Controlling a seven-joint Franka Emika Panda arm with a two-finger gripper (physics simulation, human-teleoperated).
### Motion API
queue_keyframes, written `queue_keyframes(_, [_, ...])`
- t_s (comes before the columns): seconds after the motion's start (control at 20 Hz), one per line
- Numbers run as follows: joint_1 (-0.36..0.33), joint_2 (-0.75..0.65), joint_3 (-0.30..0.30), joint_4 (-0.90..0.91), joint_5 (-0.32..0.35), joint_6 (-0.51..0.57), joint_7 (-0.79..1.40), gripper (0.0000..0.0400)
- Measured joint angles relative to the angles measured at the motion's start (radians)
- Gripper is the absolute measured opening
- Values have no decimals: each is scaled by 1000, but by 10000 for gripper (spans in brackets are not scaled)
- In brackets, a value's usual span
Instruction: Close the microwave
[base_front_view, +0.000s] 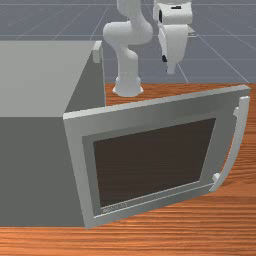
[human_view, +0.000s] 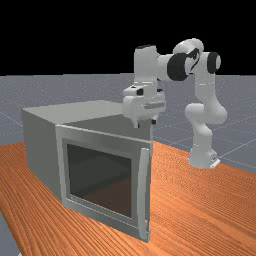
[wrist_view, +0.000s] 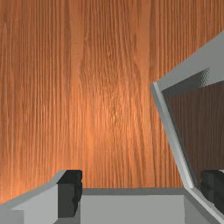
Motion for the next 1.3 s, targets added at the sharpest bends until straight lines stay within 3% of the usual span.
queue_keyframes(0.25, [43, 30, 28, 40, -2, -6, 70, 400])
queue_keyframes(0.55, [51, 169, 26, 246, -21, -73, 54, 400])
queue_keyframes(0.8, [56, 162, 18, 210, -49, 53, 81, 400])
queue_keyframes(0.85, [65, 128, 13, 132, -85, 179, 115, 400])
queue_keyframes(1.0, [83, 140, 18, 151, -83, 176, 125, 400])
queue_keyframes(1.05, [87, 141, 14, 143, -99, 218, 135, 400])
queue_keyframes(1.1, [83, 177, 21, 219, -71, 120, 112, 400])
queue_keyframes(1.2, [84, 196, 20, 247, -72, 113, 109, 400])
queue_keyframes(1.25, [86, 157, 10, 157, -106, 248, 130, 400])
queue_keyframes(1.3, [105, 128, -20, 86, -207, 388, 217, 400])
